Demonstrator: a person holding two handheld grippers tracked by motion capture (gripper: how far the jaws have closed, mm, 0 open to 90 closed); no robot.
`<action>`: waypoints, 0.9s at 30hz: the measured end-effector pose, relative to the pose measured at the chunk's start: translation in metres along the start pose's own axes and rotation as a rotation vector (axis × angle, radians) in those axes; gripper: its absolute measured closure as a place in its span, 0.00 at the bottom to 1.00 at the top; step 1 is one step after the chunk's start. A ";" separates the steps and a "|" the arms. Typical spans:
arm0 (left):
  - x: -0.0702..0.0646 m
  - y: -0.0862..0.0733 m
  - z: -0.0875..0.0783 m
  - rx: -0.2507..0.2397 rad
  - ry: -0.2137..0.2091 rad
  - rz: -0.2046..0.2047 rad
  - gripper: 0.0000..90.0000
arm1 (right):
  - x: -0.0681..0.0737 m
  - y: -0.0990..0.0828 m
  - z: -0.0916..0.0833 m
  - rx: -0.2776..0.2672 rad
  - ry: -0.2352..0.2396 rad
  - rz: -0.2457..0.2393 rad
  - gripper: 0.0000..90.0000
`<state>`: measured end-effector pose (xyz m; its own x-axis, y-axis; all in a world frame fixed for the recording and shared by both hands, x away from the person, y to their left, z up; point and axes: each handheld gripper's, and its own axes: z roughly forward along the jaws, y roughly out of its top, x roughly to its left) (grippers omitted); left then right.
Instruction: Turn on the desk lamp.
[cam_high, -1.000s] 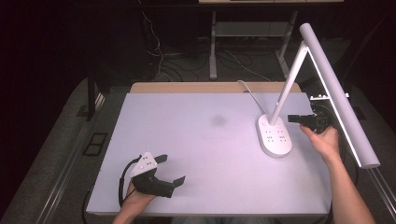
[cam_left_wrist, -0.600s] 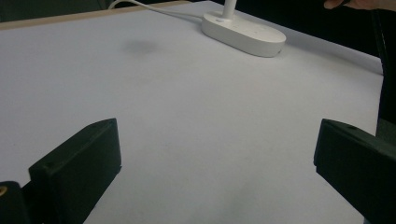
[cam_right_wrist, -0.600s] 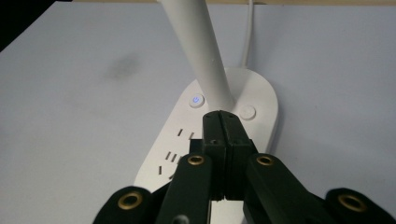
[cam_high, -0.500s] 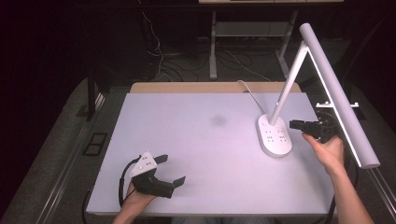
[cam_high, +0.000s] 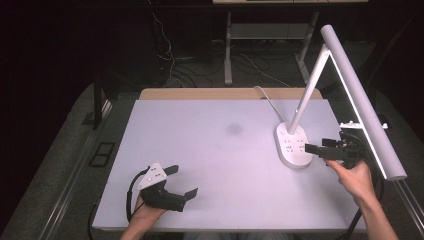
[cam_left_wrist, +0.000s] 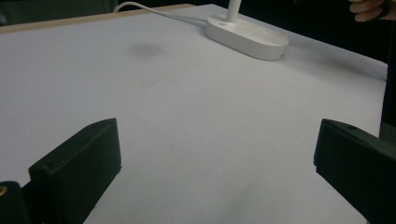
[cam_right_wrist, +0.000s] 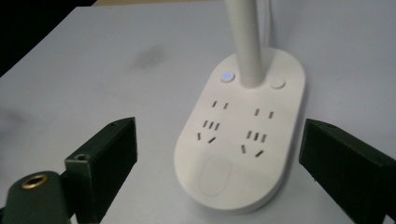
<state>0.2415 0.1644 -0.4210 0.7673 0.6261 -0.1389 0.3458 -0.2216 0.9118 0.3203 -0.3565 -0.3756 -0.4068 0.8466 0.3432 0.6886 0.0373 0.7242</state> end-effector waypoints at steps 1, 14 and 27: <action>0.000 0.000 0.000 0.000 -0.001 0.000 0.00 | 0.003 -0.003 0.000 0.004 0.002 -0.009 0.00; 0.000 0.000 0.000 0.003 0.001 0.003 0.00 | 0.037 -0.037 0.001 -0.027 0.117 -0.073 0.00; 0.000 0.000 0.000 0.005 0.000 0.004 0.00 | 0.062 -0.066 0.003 -0.051 0.141 -0.159 0.00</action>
<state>0.2414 0.1639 -0.4212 0.7685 0.6253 -0.1356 0.3458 -0.2276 0.9103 0.2515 -0.3050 -0.4034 -0.5904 0.7492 0.3001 0.5795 0.1347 0.8037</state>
